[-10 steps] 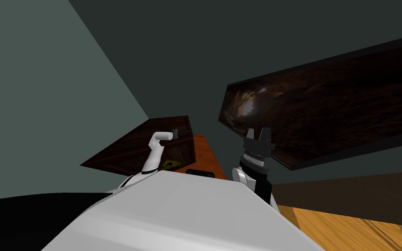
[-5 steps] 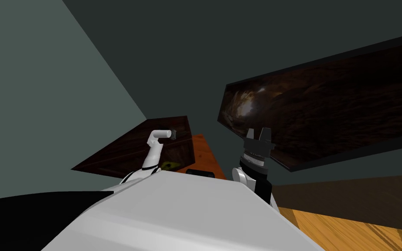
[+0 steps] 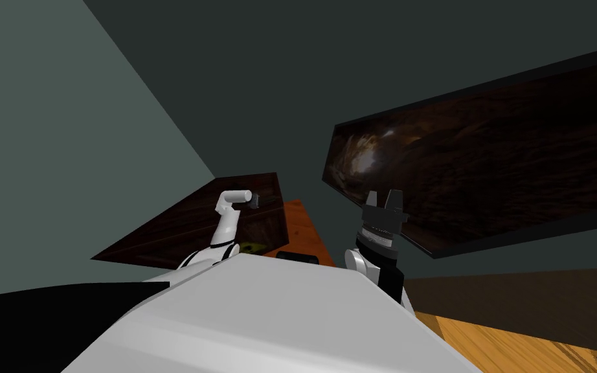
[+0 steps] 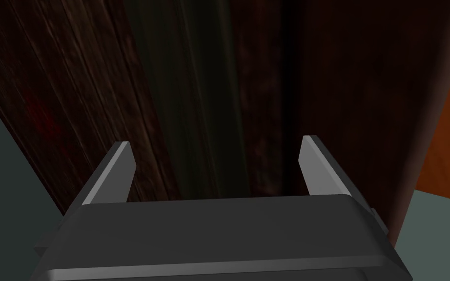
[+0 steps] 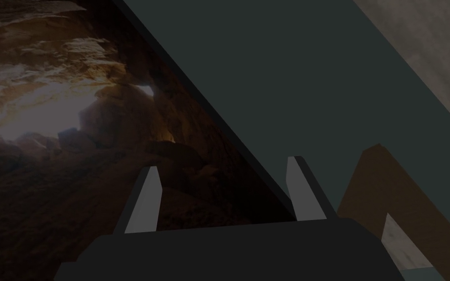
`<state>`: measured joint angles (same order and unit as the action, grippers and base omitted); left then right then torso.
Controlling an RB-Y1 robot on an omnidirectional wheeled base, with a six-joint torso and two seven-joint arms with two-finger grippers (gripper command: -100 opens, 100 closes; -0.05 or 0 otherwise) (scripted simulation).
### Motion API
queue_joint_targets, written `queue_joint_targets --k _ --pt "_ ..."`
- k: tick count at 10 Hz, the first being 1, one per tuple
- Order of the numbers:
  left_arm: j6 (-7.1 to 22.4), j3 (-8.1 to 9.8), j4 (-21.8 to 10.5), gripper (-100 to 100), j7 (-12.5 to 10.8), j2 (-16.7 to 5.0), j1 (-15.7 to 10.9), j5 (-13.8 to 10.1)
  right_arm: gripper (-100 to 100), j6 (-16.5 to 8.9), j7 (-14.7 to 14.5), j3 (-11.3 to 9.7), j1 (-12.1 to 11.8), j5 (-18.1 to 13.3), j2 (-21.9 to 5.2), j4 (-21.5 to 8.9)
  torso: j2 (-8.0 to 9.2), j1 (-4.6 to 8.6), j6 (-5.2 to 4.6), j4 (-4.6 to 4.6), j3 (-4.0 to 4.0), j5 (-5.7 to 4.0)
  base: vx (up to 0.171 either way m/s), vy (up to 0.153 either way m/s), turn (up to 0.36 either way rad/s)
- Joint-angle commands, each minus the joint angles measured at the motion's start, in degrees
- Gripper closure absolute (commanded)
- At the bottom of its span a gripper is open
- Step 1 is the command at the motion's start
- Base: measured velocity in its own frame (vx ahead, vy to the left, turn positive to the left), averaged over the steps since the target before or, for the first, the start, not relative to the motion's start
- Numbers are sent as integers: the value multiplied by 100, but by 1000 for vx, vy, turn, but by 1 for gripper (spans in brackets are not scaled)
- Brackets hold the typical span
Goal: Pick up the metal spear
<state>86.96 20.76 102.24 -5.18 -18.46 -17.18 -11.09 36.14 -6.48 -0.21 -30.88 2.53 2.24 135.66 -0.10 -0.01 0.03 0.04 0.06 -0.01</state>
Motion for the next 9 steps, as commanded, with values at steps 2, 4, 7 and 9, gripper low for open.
queue_joint_targets --k 2,4,7,9 --pt "432 260 -239 -100 15 -119 -211 -10 0 0 0 0 0 0 0 0 -2 -1 -1 0 1 0 42 -9 -33" --pt "708 375 -331 -100 24 -181 -295 -17 0 0 0 0 0 0 0 0 -5 1 0 1 3 0 42 -8 -16" --pt "1074 581 -496 -100 40 -315 -440 -29 0 0 0 0 0 0 0 0 -3 -3 0 1 2 1 38 -1 -23" --pt "1371 748 -632 -100 53 -455 -550 -40 0 0 0 0 0 0 0 0 -3 -3 0 0 2 0 41 -3 -28"
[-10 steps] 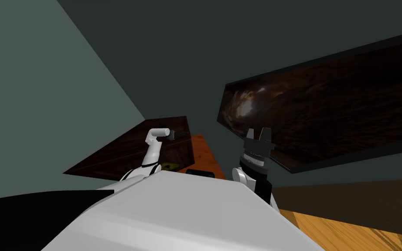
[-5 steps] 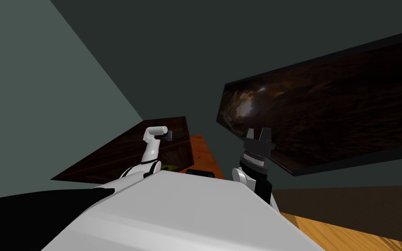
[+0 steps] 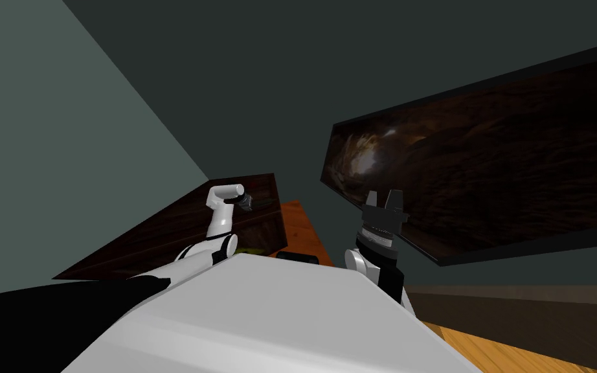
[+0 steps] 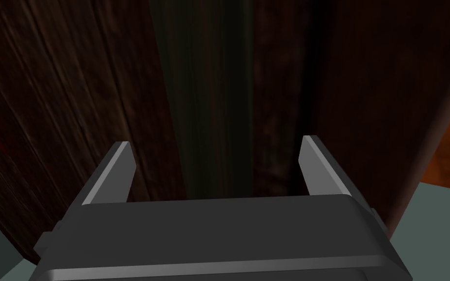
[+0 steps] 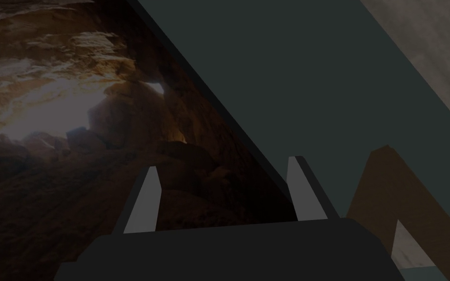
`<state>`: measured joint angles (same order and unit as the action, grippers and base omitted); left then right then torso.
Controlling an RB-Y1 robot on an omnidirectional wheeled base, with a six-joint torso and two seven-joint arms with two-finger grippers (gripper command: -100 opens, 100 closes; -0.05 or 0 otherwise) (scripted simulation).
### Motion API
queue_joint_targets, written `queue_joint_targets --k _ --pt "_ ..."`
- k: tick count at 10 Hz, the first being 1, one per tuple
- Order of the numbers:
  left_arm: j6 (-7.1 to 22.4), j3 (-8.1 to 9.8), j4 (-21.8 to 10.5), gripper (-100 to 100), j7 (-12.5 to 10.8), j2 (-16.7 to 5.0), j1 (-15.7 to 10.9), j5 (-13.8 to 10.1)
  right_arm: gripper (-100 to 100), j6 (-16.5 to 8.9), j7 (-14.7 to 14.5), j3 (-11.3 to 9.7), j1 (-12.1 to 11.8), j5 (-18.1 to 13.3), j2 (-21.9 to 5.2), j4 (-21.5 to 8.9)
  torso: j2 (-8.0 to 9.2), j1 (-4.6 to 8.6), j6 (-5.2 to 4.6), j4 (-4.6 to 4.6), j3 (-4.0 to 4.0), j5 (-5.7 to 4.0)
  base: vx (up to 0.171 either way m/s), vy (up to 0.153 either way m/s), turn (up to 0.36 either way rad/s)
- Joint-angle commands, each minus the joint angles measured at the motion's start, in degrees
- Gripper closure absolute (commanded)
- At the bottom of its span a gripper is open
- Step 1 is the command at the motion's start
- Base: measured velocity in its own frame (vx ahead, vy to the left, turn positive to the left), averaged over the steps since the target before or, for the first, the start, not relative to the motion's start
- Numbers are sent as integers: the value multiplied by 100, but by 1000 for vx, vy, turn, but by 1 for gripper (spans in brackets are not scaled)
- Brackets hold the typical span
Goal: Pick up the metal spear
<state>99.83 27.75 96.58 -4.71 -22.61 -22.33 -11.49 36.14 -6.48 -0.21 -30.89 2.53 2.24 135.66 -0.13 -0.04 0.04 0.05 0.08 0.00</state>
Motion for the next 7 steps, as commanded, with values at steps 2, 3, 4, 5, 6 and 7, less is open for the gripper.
queue_joint_targets --k 2,3,4,5,6,7 --pt "303 167 -170 -100 16 -171 -109 -7 0 0 0 0 0 0 0 0 0 0 0 0 0 0 39 -3 -17" --pt "430 234 -234 -100 21 -262 -147 -13 0 0 0 0 0 0 0 0 1 0 0 0 0 0 32 -2 -18" --pt "350 189 -207 -100 13 -218 -144 -8 0 0 0 0 0 0 0 0 3 0 0 0 -1 0 13 0 -2" --pt "376 197 -218 0 15 -229 -151 -9 0 0 0 0 0 0 0 0 9 0 0 -1 -4 1 0 0 0" --pt "186 157 -357 -100 16 -192 -123 10 0 0 0 0 0 0 0 0 13 0 0 -2 -7 0 8 6 4" --pt "92 138 -427 -100 17 -174 -109 19 0 0 0 0 0 0 0 0 13 -2 0 -2 -7 2 12 10 5"
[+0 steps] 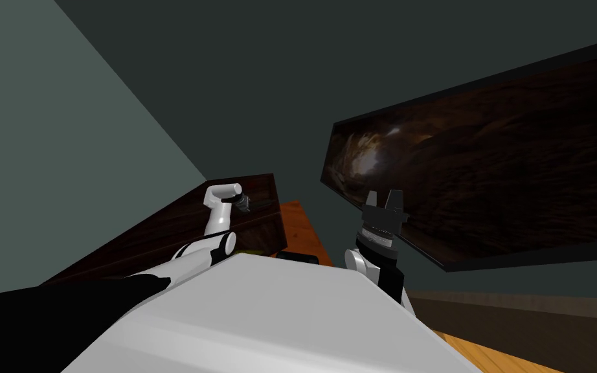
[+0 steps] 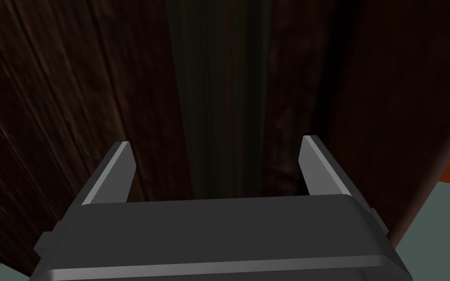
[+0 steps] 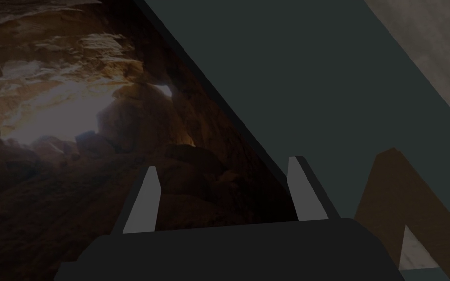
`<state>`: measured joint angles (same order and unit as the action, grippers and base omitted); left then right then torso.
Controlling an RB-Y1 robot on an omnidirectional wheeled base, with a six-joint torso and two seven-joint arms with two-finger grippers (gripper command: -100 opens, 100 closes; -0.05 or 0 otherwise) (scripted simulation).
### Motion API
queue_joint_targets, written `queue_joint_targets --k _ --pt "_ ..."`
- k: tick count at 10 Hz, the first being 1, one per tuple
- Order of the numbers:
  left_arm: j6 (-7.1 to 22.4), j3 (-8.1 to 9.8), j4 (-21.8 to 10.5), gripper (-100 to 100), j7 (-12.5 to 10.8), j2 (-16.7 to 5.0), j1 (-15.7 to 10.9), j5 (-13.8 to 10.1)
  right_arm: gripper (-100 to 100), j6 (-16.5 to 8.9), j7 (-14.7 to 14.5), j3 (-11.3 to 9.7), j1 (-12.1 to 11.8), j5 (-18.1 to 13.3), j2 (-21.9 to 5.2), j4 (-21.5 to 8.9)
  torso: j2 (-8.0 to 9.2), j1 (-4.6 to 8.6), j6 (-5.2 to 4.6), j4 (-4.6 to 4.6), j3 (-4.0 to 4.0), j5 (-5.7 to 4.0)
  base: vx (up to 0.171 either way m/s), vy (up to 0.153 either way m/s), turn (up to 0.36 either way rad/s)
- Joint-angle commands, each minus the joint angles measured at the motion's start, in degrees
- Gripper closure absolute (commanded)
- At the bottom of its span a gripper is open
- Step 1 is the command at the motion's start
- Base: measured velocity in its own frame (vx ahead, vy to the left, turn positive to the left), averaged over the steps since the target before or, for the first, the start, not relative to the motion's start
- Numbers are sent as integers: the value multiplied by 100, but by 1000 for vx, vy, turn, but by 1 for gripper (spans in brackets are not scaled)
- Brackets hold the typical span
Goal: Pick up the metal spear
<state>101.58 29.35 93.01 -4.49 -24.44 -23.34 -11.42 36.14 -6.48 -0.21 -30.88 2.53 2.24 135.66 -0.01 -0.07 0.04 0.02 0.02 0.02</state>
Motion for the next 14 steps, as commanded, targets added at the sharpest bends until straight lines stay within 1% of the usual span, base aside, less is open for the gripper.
queue_joint_targets --k 1,2,3,4,8,9,10,12,13,14 --pt "-177 -41 -140 -100 -4 28 6 21 0 0 0 0 0 0 0 0 0 0 0 0 0 0 11 11 3" --pt "-270 -60 -210 -100 -4 46 19 30 0 0 0 0 0 0 0 0 0 -1 0 0 0 0 10 9 1" --pt "-194 -46 -144 -100 -6 41 24 23 0 0 0 0 0 0 0 0 0 0 0 0 0 0 0 0 0" --pt "-216 -48 -152 100 -5 43 26 24 0 0 0 0 0 0 0 0 2 2 0 -1 -1 -1 0 0 0" --pt "-210 -47 -153 100 -7 42 27 25 0 0 0 0 0 0 0 0 5 2 -1 -2 -3 0 0 0 0" --pt "-211 -47 -152 0 -6 42 27 24 0 0 0 0 0 0 0 0 5 3 -1 -2 -3 -1 0 0 0" --pt "-36 -12 -35 100 -5 1 -15 7 0 0 0 0 0 0 0 0 5 3 -1 -2 -3 -1 -10 -8 -7" --pt "152 27 105 100 -6 -35 -42 -11 0 0 0 0 0 0 0 0 12 10 0 -5 -8 -5 -12 -12 -4" --pt "73 10 67 100 -8 -15 -26 -1 0 0 0 0 0 0 0 0 14 12 0 -5 -9 -6 -4 -5 1" --pt "98 12 80 0 -9 -16 -27 -2 0 0 0 0 0 0 0 0 11 9 0 -4 -7 -4 0 0 0"
